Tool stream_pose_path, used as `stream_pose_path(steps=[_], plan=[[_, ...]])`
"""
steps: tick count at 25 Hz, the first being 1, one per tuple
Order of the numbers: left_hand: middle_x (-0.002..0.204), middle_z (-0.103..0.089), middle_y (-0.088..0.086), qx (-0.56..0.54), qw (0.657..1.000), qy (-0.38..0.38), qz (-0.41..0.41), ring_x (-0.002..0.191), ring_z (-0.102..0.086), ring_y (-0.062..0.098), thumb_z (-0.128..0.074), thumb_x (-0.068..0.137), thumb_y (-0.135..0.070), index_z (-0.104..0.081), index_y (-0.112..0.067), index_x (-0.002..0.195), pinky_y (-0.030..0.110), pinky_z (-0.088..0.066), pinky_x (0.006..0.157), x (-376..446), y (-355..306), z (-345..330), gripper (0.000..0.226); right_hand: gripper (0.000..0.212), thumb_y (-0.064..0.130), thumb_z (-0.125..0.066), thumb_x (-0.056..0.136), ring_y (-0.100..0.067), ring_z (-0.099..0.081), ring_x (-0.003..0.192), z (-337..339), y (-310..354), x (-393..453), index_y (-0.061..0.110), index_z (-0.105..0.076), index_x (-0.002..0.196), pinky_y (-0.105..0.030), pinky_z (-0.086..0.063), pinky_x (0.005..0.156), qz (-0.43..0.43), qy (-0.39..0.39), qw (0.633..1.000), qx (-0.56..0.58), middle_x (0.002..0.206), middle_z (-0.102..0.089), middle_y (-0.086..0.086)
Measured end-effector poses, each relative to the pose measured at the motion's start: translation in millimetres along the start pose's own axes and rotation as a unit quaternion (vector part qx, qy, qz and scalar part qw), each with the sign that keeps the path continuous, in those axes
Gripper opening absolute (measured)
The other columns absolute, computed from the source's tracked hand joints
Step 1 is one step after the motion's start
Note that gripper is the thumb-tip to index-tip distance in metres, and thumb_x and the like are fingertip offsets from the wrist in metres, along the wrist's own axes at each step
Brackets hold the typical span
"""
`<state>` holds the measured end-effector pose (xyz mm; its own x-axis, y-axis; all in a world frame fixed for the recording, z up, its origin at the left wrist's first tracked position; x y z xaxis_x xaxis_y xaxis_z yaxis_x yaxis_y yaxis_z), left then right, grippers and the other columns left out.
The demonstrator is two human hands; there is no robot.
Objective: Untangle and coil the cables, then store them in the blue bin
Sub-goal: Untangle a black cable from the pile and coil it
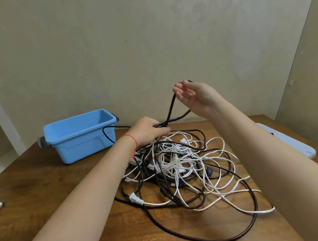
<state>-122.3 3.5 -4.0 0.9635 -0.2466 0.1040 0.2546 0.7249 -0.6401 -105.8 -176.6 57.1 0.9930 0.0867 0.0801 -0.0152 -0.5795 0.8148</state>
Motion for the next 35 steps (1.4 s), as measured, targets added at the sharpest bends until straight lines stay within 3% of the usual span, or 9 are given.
stream_pose_path(steps=[4, 7, 9, 11, 16, 23, 28, 31, 35], plan=[[0.059, -0.057, -0.002, -0.128, 0.987, -0.091, 0.047, 0.053, -0.047, 0.011, -0.068, 0.092, -0.038, -0.075, -0.016, 0.074, 0.024, -0.039, 0.058, 12.1, 7.3, 7.6, 0.029, 0.010, -0.005, -0.047, 0.098, -0.024, -0.064, 0.059, 6.5, -21.2, -7.2, -0.005, -0.055, 0.091, -0.028, -0.058, 0.053, -0.010, -0.046, 0.983, -0.177, 0.079, -0.059, -0.017], [0.055, -0.045, -0.002, -0.352, 0.927, -0.099, 0.086, 0.032, -0.028, 0.003, -0.060, 0.098, -0.034, -0.069, -0.012, 0.081, 0.016, -0.022, 0.035, 16.9, 7.2, 18.7, 0.030, 0.015, 0.005, -0.059, 0.096, -0.020, -0.065, 0.064, 3.1, -53.1, -18.1, 0.002, -0.061, 0.111, -0.027, -0.058, 0.056, -0.049, 0.056, 0.908, -0.412, 0.088, -0.066, -0.013], [0.055, -0.045, -0.003, -0.396, 0.913, -0.072, 0.073, 0.029, -0.021, 0.001, -0.058, 0.099, -0.034, -0.067, -0.010, 0.085, 0.016, -0.014, 0.031, 16.9, -2.4, 23.5, 0.029, 0.028, 0.012, -0.065, 0.094, -0.019, -0.067, 0.068, -1.6, -77.1, -15.2, 0.009, -0.060, 0.121, -0.028, -0.059, 0.058, -0.039, 0.079, 0.869, -0.487, 0.095, -0.069, -0.011], [0.055, -0.047, -0.005, -0.416, 0.905, -0.060, 0.058, 0.029, -0.021, 0.001, -0.057, 0.099, -0.035, -0.068, -0.010, 0.089, 0.016, -0.014, 0.030, 14.9, -7.7, 25.3, 0.029, 0.025, 0.016, -0.065, 0.094, -0.017, -0.065, 0.064, -4.9, -91.8, -8.7, 0.008, -0.064, 0.118, -0.032, -0.060, 0.061, 0.014, 0.051, 0.858, -0.511, 0.085, -0.067, -0.004], [0.073, -0.053, -0.001, -0.457, 0.885, -0.074, 0.049, 0.033, -0.024, 0.000, -0.057, 0.100, -0.026, -0.067, -0.008, 0.106, 0.015, -0.017, 0.033, 10.1, 5.1, 21.8, 0.021, 0.021, 0.024, -0.063, 0.094, -0.027, -0.057, 0.065, -8.0, -95.0, -2.9, 0.006, -0.072, 0.087, -0.037, -0.045, 0.064, 0.210, 0.006, 0.741, -0.638, 0.068, -0.064, -0.008], [0.100, -0.065, 0.001, -0.413, 0.904, -0.096, 0.045, 0.036, -0.030, 0.001, -0.055, 0.099, -0.010, -0.069, -0.021, 0.106, 0.016, -0.022, 0.037, 12.6, 14.4, 12.5, 0.019, 0.019, 0.011, -0.057, 0.095, -0.022, -0.050, 0.078, -7.9, -92.7, 2.0, 0.009, -0.074, 0.104, -0.027, -0.027, 0.064, 0.263, -0.037, 0.746, -0.611, 0.086, -0.054, -0.009], [0.094, -0.072, -0.003, -0.271, 0.957, -0.104, -0.001, 0.067, -0.060, 0.002, -0.074, 0.088, -0.019, -0.071, -0.022, 0.116, 0.015, -0.047, 0.056, 9.3, 22.6, 1.8, 0.028, 0.018, 0.006, -0.062, 0.090, -0.024, -0.073, 0.079, -3.9, -89.5, 3.2, 0.010, -0.077, 0.098, -0.042, -0.060, 0.078, 0.175, -0.066, 0.868, -0.460, 0.085, -0.075, -0.009], [0.082, -0.074, -0.001, -0.171, 0.967, -0.187, 0.021, 0.072, -0.064, 0.009, -0.072, 0.088, -0.019, -0.074, -0.017, 0.094, 0.019, -0.049, 0.065, 12.4, 27.0, 4.0, 0.007, 0.009, 0.001, -0.062, 0.092, -0.028, -0.074, 0.073, -5.3, -86.2, 3.4, 0.004, -0.070, 0.094, -0.039, -0.063, 0.071, 0.106, -0.065, 0.928, -0.350, 0.088, -0.073, -0.019], [0.070, -0.069, 0.006, -0.105, 0.967, -0.211, 0.098, 0.065, -0.061, 0.015, -0.063, 0.093, -0.028, -0.069, -0.012, 0.073, 0.025, -0.044, 0.058, 12.6, 39.8, 6.2, 0.027, 0.008, 0.009, -0.067, 0.091, -0.027, -0.073, 0.076, 2.1, -75.6, 9.1, 0.013, -0.069, 0.084, -0.048, -0.061, 0.077, 0.112, -0.082, 0.891, -0.433, 0.084, -0.072, -0.012]])
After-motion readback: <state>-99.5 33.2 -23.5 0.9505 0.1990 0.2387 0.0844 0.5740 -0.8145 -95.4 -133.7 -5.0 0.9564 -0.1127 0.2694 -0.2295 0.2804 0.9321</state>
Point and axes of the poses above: each hand's wrist, its own x-axis towards the middle knuckle, its own z-axis out of the back of the hand, y = z × x, the point moved 2 cm from there along x, towards the middle knuckle
